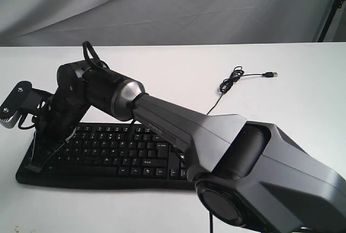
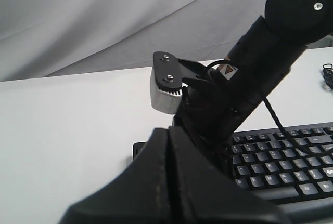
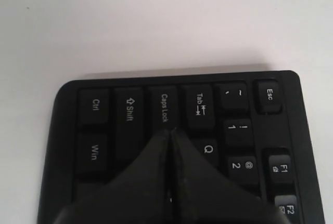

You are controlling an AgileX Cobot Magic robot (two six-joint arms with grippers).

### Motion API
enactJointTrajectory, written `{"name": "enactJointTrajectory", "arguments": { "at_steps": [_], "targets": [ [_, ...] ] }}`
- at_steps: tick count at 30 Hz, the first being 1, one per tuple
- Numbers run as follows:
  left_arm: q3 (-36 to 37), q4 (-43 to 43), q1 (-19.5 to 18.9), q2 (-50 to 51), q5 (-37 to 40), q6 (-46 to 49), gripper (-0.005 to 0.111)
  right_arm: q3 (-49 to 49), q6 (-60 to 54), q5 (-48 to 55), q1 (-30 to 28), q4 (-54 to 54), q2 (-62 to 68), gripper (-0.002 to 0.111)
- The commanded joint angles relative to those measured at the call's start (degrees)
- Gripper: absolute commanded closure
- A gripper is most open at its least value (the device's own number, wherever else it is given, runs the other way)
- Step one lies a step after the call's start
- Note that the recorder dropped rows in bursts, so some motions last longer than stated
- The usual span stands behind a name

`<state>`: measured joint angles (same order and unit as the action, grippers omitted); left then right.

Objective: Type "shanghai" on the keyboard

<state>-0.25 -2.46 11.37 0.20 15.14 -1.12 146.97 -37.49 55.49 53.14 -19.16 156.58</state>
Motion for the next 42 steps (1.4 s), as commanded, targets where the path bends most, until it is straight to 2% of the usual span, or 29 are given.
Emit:
{"name": "enactJointTrajectory", "arguments": {
  "at_steps": [1, 24, 29, 35, 42],
  "targets": [
    [0.2, 0.0, 0.2, -0.2, -0.3, -0.2, 0.107, 0.5, -0.6, 0.2, 0.2, -0.6, -0.3, 0.108],
    [0.2, 0.0, 0.2, -0.2, -0.3, -0.2, 0.107, 0.5, -0.5, -0.4, 0.2, -1.2, 1.2, 0.108],
    [0.2, 0.0, 0.2, -0.2, -0.3, -0.2, 0.107, 0.5, -0.6, -0.6, 0.1, 2.5, -1.4, 0.108],
    [0.2, 0.0, 0.2, -0.2, -0.3, -0.2, 0.107, 0.5, 0.1, 7.0, 0.0, 11.0, -6.2, 0.108],
    [0.2, 0.0, 0.2, -0.2, -0.3, -0.2, 0.107, 0.1, 1.1, 14.5, -1.9, 11.7, -7.2, 0.108]
  ]
}}
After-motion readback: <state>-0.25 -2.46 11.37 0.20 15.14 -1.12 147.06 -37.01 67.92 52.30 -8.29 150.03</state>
